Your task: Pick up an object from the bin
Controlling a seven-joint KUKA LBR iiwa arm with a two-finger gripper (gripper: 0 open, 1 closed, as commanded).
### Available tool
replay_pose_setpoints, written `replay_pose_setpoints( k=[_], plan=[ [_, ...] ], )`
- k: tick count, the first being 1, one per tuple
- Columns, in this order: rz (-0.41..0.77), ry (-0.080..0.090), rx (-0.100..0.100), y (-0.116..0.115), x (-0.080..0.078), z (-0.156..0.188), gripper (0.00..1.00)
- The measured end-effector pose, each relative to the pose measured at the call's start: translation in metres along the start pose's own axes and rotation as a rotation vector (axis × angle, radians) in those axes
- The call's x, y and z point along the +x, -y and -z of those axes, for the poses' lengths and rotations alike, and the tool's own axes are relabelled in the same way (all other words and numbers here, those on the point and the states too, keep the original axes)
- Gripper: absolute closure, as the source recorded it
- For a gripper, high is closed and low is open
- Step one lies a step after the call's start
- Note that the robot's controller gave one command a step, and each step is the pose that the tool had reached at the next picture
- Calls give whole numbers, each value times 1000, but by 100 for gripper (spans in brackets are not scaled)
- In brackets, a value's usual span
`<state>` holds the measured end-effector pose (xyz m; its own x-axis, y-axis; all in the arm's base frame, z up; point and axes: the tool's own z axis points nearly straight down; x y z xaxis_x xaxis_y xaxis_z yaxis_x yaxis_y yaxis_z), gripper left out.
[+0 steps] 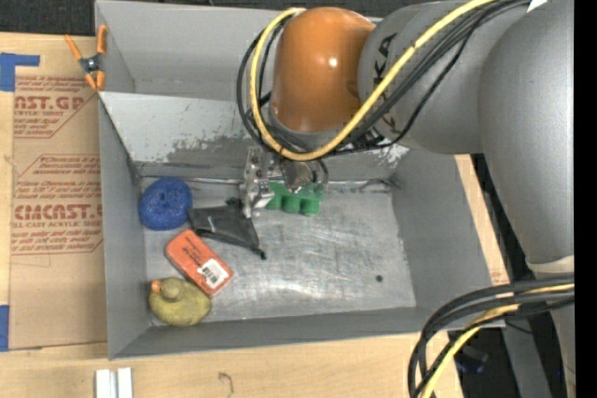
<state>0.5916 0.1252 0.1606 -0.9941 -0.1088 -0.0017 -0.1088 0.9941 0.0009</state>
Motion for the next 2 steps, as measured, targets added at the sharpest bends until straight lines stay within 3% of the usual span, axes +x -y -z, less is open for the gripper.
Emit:
replay_pose_setpoints(
  k=[1,2],
  plan=[
    [24,0,1,15,34,11,100],
    [-3,1,-1,-8,8,-3,0]
  ],
)
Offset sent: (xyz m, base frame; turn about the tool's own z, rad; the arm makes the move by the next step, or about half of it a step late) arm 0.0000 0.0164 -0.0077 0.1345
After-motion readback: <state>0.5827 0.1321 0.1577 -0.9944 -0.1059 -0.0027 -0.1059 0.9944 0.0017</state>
